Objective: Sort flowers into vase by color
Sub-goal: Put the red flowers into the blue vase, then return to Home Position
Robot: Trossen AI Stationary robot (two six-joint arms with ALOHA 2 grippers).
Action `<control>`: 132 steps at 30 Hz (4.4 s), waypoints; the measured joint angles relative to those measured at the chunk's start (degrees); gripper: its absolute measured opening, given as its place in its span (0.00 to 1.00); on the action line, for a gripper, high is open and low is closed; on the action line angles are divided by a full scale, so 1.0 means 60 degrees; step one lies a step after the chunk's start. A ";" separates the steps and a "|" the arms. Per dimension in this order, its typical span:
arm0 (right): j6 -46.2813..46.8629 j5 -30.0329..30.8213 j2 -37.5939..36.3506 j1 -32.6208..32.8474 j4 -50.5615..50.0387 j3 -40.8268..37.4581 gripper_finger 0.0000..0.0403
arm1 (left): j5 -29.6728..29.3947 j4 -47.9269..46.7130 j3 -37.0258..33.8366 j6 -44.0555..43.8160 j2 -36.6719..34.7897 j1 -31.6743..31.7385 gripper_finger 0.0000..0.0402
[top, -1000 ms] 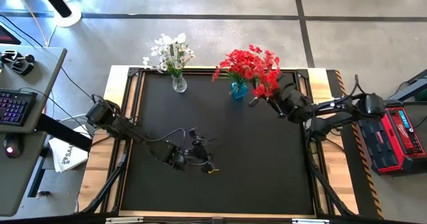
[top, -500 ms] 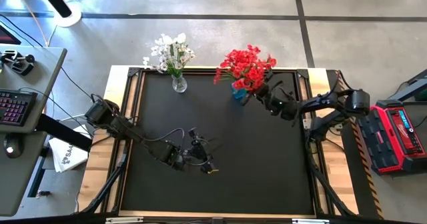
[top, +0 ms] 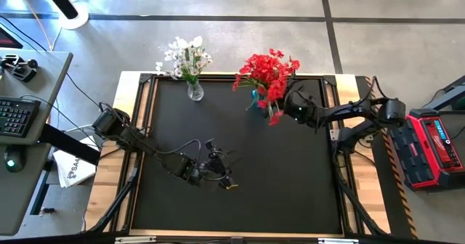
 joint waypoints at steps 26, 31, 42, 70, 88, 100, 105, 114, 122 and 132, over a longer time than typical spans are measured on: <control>0.0999 -0.1118 -0.3223 0.0815 -1.2099 0.4007 0.48 | 0.0012 -0.0044 0.0000 -0.0007 0.0004 -0.0224 0.31; 0.0310 -0.0285 -0.3636 0.1760 -1.1855 0.3755 0.48 | 0.0012 -0.0068 0.0000 -0.0007 0.0004 -0.0334 0.31; -0.1611 0.1276 -0.3827 0.3463 -0.4591 -0.0622 0.48 | -0.1162 -0.0340 0.0000 0.0008 0.0010 -0.0918 0.31; -0.2432 0.2583 -0.0925 0.1806 -0.2454 0.1357 0.02 | -0.2615 -0.0305 0.0000 0.0059 0.0011 -0.1304 0.31; 0.0085 0.1302 -0.0953 0.0903 -0.5580 0.2273 0.14 | -0.2615 -0.0305 0.0000 -0.0018 0.0011 -0.1304 0.31; 0.0864 0.0950 -0.3876 0.1782 -0.8608 0.2266 0.46 | -0.1857 -0.0270 0.0000 -0.0765 0.0007 -0.1290 0.31; 0.1648 -0.0210 -0.5492 0.2348 -1.0398 0.2201 0.45 | -0.1838 -0.0039 0.0000 -0.0772 0.0008 -0.1157 0.31; 0.3194 -0.1204 -0.8574 0.4424 -1.0333 -0.0363 0.37 | 0.0043 -0.0064 -0.0004 -0.0560 -0.0578 -0.0326 0.22; 0.3047 -0.1920 -1.1190 0.5841 -0.9753 -0.1955 0.23 | 0.1575 -0.0464 -0.0279 0.0018 -0.1628 0.0934 0.12; 0.1999 -0.3581 -1.3674 0.6222 -0.8208 -0.3945 0.08 | 0.2431 0.1545 -0.2797 -0.0011 -0.4106 0.1399 0.05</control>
